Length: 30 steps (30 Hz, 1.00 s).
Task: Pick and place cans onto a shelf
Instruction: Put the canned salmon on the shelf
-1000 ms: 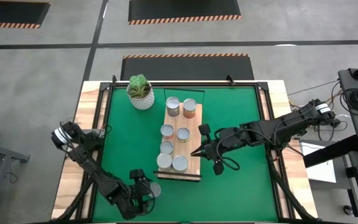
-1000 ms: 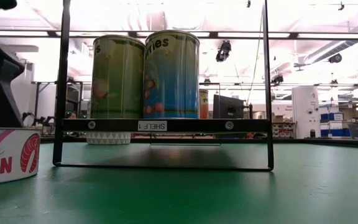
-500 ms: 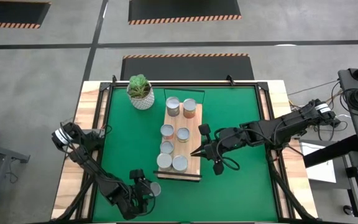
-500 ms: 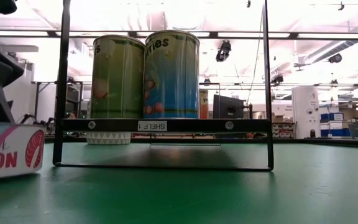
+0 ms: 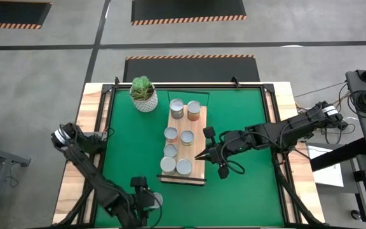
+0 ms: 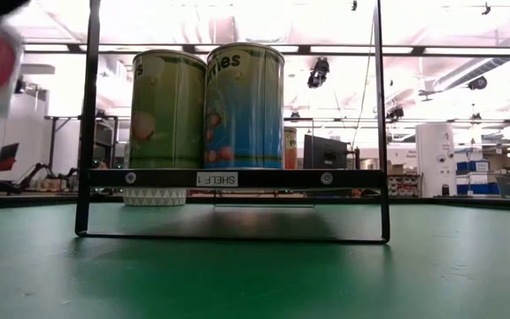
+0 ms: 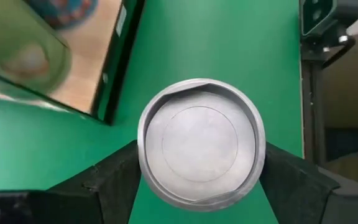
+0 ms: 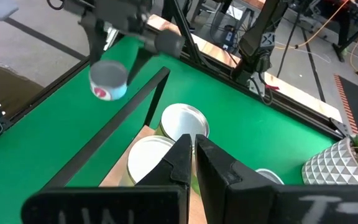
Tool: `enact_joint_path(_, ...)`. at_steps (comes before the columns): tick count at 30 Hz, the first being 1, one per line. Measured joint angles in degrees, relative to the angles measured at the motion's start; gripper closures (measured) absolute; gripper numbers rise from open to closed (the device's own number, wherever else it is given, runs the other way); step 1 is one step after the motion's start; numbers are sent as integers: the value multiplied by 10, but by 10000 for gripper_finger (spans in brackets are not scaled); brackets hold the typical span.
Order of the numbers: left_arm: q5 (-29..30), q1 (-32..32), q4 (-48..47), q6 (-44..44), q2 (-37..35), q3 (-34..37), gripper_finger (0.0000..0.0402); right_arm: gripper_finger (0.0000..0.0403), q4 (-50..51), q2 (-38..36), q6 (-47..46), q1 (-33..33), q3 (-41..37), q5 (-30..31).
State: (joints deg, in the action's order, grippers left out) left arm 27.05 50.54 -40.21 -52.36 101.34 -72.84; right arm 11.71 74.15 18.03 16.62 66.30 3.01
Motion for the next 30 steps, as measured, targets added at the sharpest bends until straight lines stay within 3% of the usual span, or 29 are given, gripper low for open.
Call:
enact_joint_path(8,58,-10,-179,76,10,-132,129,392,35,-5,-4,0,0,0)
enact_joint_path(15,100,-49,-247,203,9,-252,129,392,70,-26,-15,0,0,0)
enact_joint_path(22,100,-117,-259,378,9,-323,129,392,156,-57,-46,0,0,0)
enact_joint_path(30,69,-234,-198,511,8,-309,129,392,257,-113,-94,0,-17,1)
